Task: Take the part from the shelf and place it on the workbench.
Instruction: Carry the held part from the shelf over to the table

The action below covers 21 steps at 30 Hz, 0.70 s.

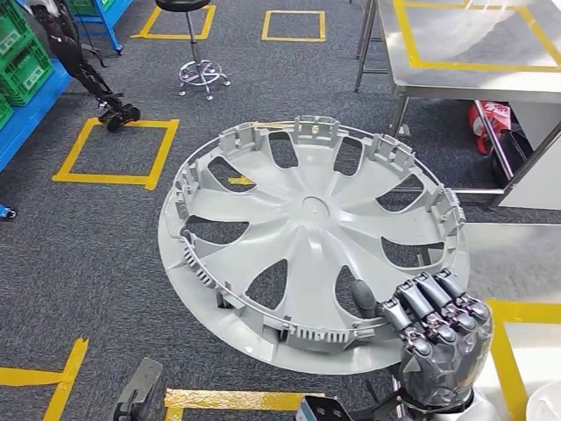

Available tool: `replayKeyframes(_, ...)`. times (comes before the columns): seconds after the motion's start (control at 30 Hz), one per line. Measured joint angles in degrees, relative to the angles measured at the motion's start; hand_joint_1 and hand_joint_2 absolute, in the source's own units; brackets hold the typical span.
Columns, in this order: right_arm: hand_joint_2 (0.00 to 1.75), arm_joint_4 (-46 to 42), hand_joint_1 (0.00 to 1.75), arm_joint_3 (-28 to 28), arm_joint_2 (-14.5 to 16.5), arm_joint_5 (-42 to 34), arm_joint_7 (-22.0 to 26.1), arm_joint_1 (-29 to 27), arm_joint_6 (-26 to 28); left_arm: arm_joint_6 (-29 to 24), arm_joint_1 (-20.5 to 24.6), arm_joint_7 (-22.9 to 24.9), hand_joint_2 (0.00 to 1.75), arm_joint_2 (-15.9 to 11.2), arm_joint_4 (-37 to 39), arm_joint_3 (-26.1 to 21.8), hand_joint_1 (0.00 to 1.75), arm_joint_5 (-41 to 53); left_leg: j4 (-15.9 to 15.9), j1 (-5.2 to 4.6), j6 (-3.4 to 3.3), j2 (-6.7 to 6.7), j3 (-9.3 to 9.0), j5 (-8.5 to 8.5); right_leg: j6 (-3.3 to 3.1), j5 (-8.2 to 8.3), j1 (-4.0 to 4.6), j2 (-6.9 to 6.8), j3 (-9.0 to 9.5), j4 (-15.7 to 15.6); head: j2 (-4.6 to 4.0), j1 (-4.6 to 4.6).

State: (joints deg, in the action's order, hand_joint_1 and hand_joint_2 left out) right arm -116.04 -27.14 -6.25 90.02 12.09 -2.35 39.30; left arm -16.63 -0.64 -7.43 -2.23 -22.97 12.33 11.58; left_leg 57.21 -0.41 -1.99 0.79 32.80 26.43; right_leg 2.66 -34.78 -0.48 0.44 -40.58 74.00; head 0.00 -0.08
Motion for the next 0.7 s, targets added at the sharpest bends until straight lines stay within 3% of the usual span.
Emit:
replayKeyframes(0.03,1.75,0.0,1.75,0.0,0.0,0.0,0.0,0.0,0.0,0.0,0.0,0.0,0.0,0.0,0.0,0.0,0.0,0.0,0.1,0.02,0.14,0.02,0.48,-0.32,0.1,1.03,-0.11,-0.06,1.78,-1.9,0.0,-0.01)
replayKeyframes(0.1,1.75,0.0,1.75,0.0,0.0,0.0,0.0,0.1,0.0,0.0,0.0,0.0,0.0,0.0,0.0,0.0,0.0,0.0,0.4,0.0,0.56,0.02,1.32,-0.8,0.18,3.18,-0.3,-0.36,7.62,-10.0,0.0,0.0)
replayKeyframes(0.17,1.75,0.0,1.75,0.0,0.0,0.0,0.0,0.2,0.0,0.0,0.0,0.0,0.0,0.0,0.0,0.0,0.0,0.0,0.8,-0.09,1.12,0.01,1.9,-1.23,-0.26,3.93,-0.21,-0.48,11.22,-15.4,0.0,-0.03)
replayKeyframes(0.27,1.75,0.0,1.75,0.0,0.0,0.0,0.0,0.2,0.0,0.0,0.0,0.0,0.0,0.2,0.0,0.0,0.0,0.1,1.2,-0.01,2.02,-0.04,2.36,-1.83,-1.51,4.43,-0.08,-0.39,10.96,-16.0,0.0,-0.07)
replayKeyframes(0.3,1.75,0.0,1.75,0.0,0.0,0.0,0.0,0.2,0.0,0.0,-0.1,0.0,0.0,0.2,0.0,0.0,0.0,0.1,1.7,0.08,2.31,-0.12,2.66,-1.2,-2.06,4.78,-0.11,-0.42,10.71,-16.2,0.0,-0.14)
replayKeyframes(0.37,1.75,0.0,1.75,0.0,0.0,0.0,0.0,0.3,0.0,0.0,-0.1,0.0,0.0,0.3,0.1,0.0,0.0,0.2,5.7,0.26,2.84,-0.29,4.11,2.64,-3.04,5.6,-0.18,-0.53,9.97,-16.4,0.0,-0.26)
replayKeyframes(0.43,1.75,0.0,1.75,0.0,0.0,0.0,0.0,0.4,0.0,0.0,-0.1,0.2,0.0,0.4,0.1,0.0,0.0,0.1,13.1,0.33,3.17,-0.35,6.19,7.32,-3.41,6.23,-0.03,-0.53,8.98,-16.4,0.0,-0.36)
replayKeyframes(0.47,1.75,0.1,1.75,0.0,0.0,0.0,0.0,0.3,0.0,0.0,-0.1,0.4,0.0,0.4,0.1,0.0,0.0,-0.1,15.9,0.35,3.21,-0.36,6.76,8.28,-3.44,6.53,0.05,-0.52,8.49,-16.4,0.0,-0.37)
replayKeyframes(0.5,1.75,0.2,1.75,0.0,0.0,0.0,0.0,0.4,0.0,0.0,-0.1,0.6,0.0,0.4,0.1,0.0,0.0,-0.2,17.0,0.35,3.15,-0.37,6.55,7.97,-3.44,6.83,0.14,-0.51,8.04,-16.4,0.0,-0.37)
replayKeyframes(0.53,1.75,0.2,1.75,0.0,0.0,0.0,0.0,0.3,0.0,0.0,-0.1,0.7,0.0,0.5,0.2,0.0,0.0,-0.3,16.1,0.34,3.01,-0.38,5.38,6.7,-3.41,7.12,0.21,-0.51,7.68,-16.3,0.0,-0.37)
replayKeyframes(0.6,1.75,0.4,1.75,0.0,0.0,0.0,0.1,0.3,0.0,0.0,-0.1,0.9,0.0,0.4,0.2,-0.1,0.0,-0.3,8.8,0.21,2.42,-0.46,0.53,3.79,-3.25,7.58,0.36,-0.5,7.26,-16.3,0.0,-0.35)
replayKeyframes(0.67,1.75,0.4,1.75,0.0,0.0,0.0,0.1,0.4,0.0,0.0,0.0,1.0,0.0,0.4,0.3,-0.2,0.0,-0.4,1.8,-0.03,1.87,-0.58,-3.64,2.92,-2.84,8.0,0.48,-0.52,7.04,-16.3,0.0,-0.32)
replayKeyframes(0.7,1.75,0.4,1.75,0.0,0.0,0.0,0.1,0.4,0.0,0.0,0.0,1.0,0.0,0.4,0.3,-0.3,0.0,-0.4,0.1,-0.17,1.66,-0.62,-4.47,3.14,-2.54,8.23,0.49,-0.54,6.89,-16.3,0.0,-0.32)
